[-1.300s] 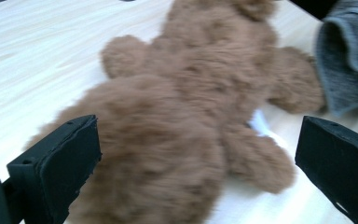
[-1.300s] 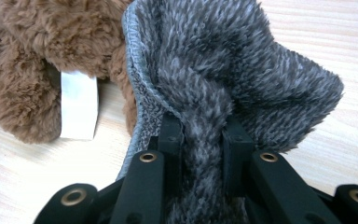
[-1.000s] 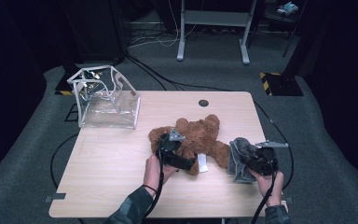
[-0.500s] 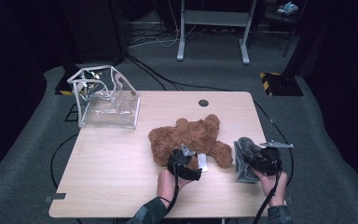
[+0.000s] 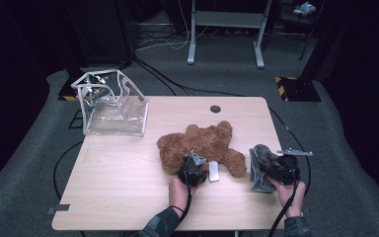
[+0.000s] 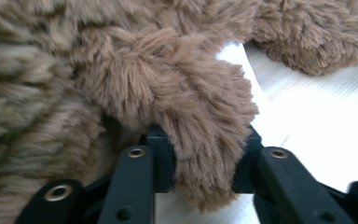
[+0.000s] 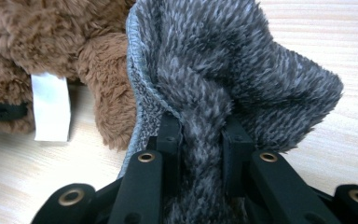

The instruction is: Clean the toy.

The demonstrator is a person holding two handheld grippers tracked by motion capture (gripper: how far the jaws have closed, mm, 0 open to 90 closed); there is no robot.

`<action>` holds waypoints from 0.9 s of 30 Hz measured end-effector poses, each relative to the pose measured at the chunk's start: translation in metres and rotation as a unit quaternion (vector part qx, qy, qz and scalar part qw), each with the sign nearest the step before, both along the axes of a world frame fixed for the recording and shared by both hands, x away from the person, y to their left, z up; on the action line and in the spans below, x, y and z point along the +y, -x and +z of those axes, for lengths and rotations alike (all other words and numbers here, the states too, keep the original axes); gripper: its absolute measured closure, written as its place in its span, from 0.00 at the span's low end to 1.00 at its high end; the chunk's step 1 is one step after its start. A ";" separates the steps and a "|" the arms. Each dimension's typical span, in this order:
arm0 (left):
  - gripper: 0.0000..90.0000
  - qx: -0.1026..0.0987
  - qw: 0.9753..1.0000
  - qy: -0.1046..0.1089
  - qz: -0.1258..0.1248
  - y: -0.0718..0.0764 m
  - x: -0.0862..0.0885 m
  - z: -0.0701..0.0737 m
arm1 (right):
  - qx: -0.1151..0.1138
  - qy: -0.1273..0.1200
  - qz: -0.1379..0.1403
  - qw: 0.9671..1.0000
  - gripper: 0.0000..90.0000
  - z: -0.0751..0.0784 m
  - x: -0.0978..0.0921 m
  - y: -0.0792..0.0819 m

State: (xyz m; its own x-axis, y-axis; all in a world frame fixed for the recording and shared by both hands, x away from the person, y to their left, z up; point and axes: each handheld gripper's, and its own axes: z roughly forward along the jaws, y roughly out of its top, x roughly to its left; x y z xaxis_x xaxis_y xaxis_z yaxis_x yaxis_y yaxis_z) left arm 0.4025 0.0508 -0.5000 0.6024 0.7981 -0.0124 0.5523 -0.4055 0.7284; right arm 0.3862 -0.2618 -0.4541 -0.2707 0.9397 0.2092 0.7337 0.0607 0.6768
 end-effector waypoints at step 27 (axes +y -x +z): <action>0.85 -0.089 0.993 0.052 -0.056 -0.025 0.034 0.059 | -0.007 0.006 0.003 1.000 0.81 0.012 0.010 -0.009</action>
